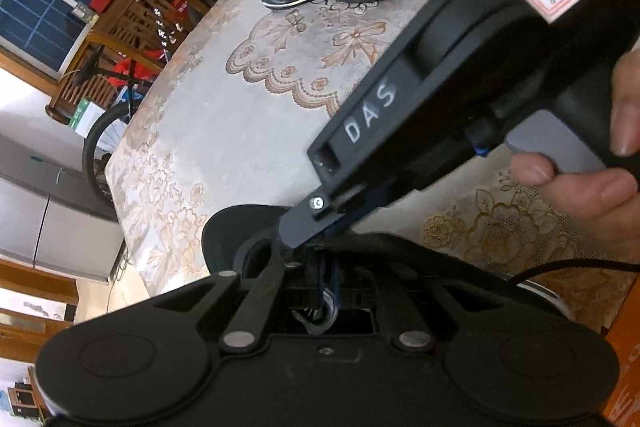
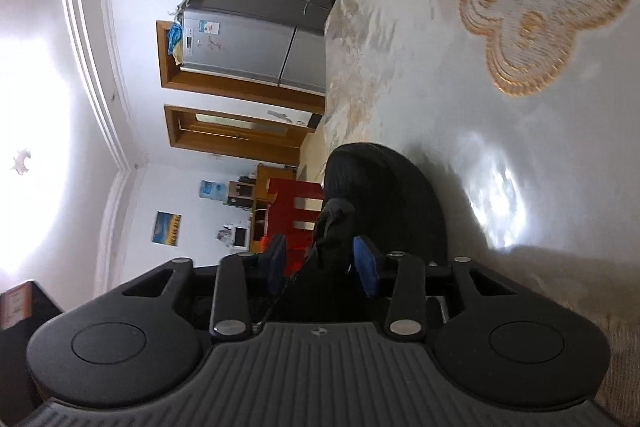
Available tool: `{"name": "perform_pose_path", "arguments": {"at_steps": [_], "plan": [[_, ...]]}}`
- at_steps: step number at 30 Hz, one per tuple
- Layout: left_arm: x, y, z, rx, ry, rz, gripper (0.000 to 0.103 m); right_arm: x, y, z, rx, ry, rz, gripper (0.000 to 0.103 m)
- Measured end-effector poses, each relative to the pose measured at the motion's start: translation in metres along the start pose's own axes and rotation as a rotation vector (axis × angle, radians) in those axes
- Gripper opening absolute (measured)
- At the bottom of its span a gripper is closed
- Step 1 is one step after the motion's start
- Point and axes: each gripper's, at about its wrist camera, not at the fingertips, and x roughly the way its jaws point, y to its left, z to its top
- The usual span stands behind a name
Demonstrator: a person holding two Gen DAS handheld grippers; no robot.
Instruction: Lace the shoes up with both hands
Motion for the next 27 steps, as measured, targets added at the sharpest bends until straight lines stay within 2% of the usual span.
{"name": "perform_pose_path", "arguments": {"at_steps": [1,3,5,8,11,14,16,17,20,21,23,24,26,27], "plan": [[-0.002,0.001,-0.001,-0.007,0.001,0.010,0.009,0.001,0.002,0.001,-0.012,-0.005,-0.001,0.003],[-0.010,0.005,-0.005,-0.026,-0.009,0.036,0.018,-0.004,0.015,0.003,-0.077,-0.032,-0.041,0.003],[-0.023,0.015,-0.012,-0.096,-0.025,0.040,0.036,-0.013,0.033,0.006,-0.165,-0.059,-0.045,0.004],[-0.045,0.036,-0.027,-0.243,-0.051,0.024,0.038,-0.028,0.052,0.014,-0.191,-0.093,0.013,0.004],[-0.060,0.056,-0.043,-0.389,-0.064,0.036,0.042,-0.043,0.076,0.026,-0.203,-0.134,0.102,0.004],[-0.062,0.069,-0.059,-0.500,-0.055,0.054,0.043,-0.061,0.109,0.044,-0.224,-0.189,0.238,0.004],[-0.059,0.073,-0.069,-0.550,-0.042,0.073,0.043,-0.073,0.139,0.059,-0.264,-0.234,0.326,0.005],[-0.059,0.075,-0.074,-0.569,-0.041,0.075,0.043,-0.081,0.154,0.066,-0.291,-0.253,0.371,0.001],[-0.057,0.077,-0.084,-0.621,-0.041,0.072,0.043,-0.106,0.202,0.089,-0.348,-0.318,0.552,0.001],[-0.058,0.077,-0.086,-0.633,-0.041,0.071,0.043,-0.114,0.219,0.095,-0.399,-0.347,0.565,0.001],[-0.056,0.075,-0.092,-0.654,-0.039,0.066,0.043,-0.128,0.250,0.101,-0.532,-0.393,0.521,0.001],[-0.055,0.074,-0.095,-0.663,-0.035,0.060,0.043,-0.125,0.257,0.102,-0.577,-0.370,0.447,0.001],[-0.049,0.070,-0.100,-0.671,-0.024,0.049,0.043,-0.107,0.258,0.102,-0.613,-0.259,0.274,0.013],[-0.046,0.067,-0.103,-0.669,-0.012,0.046,0.044,-0.091,0.247,0.099,-0.603,-0.172,0.178,0.018]]}}
